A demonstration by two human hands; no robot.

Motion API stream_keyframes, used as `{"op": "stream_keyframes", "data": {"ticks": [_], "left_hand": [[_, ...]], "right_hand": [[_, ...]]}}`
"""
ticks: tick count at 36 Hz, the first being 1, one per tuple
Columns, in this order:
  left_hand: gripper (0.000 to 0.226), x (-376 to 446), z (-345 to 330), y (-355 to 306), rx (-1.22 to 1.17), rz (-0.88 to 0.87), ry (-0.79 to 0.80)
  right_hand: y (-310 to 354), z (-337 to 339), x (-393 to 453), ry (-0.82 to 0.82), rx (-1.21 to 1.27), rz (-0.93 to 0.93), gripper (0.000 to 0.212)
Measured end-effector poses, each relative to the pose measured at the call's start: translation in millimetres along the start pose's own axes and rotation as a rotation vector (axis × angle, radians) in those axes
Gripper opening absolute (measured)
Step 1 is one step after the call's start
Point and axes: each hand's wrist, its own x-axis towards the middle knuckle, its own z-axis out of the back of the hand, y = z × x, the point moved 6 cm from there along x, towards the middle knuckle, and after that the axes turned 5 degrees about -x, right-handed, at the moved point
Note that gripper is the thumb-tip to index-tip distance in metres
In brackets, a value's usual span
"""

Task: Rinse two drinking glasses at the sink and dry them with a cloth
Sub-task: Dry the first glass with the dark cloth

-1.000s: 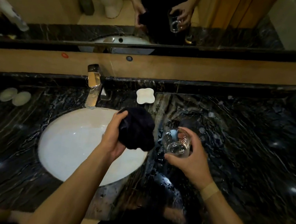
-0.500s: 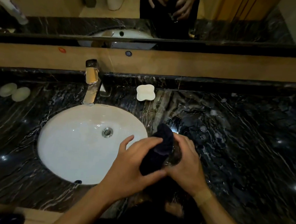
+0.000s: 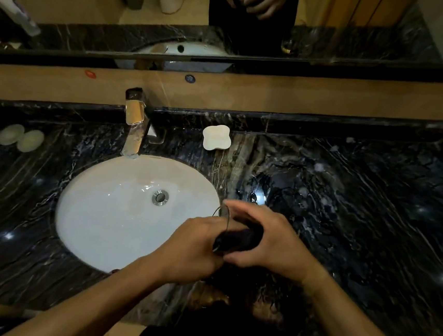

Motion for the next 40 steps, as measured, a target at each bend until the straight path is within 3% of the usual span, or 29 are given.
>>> {"op": "stream_keyframes", "data": {"ticks": [3,7,12,17,20,23,28,30,33,35,38,40], "left_hand": [[0.044,0,2,10,-0.263,0.179,-0.037],[0.047,1,10,2,-0.443,0.287,-0.161],[0.050,2,8,-15,-0.195,0.097,-0.386],[0.059,-1,6,-28,-0.060,-0.055,-0.387],[0.073,1,-1,-23,-0.074,0.005,-0.248],[0.070,5,-1,-20,-0.187,0.083,-0.194],[0.066,7,-4,-13,-0.396,0.179,-0.178],[0.061,6,-5,-18,-0.248,0.051,-0.184],[0.051,3,-7,-26,0.110,-0.198,-0.189],[0.048,2,-11,-23,0.361,-0.334,-0.109],[0.041,3,-14,-12,0.533,-0.486,0.053],[0.045,8,-7,-6,0.469,-0.413,0.055]], "right_hand": [[-5,6,-2,-0.032,0.266,-0.071,0.087],[-9,4,-6,-0.176,0.412,-0.083,0.048],[-8,7,-3,-0.509,0.528,-0.140,0.012],[-7,8,-2,-0.601,0.620,-0.166,0.024],[-7,11,-1,-0.611,0.587,-0.155,0.025],[-9,11,0,-0.617,0.553,-0.191,0.026],[-7,13,5,-0.529,0.520,-0.317,0.027],[-9,12,8,-0.413,0.610,-0.441,0.027],[-16,0,5,-0.102,0.659,-0.743,0.025],[-22,-11,-1,0.082,0.678,-0.858,0.028],[-28,-24,-7,0.230,0.811,-0.902,0.035],[-28,-25,-6,0.237,0.909,-0.812,0.044]]}}
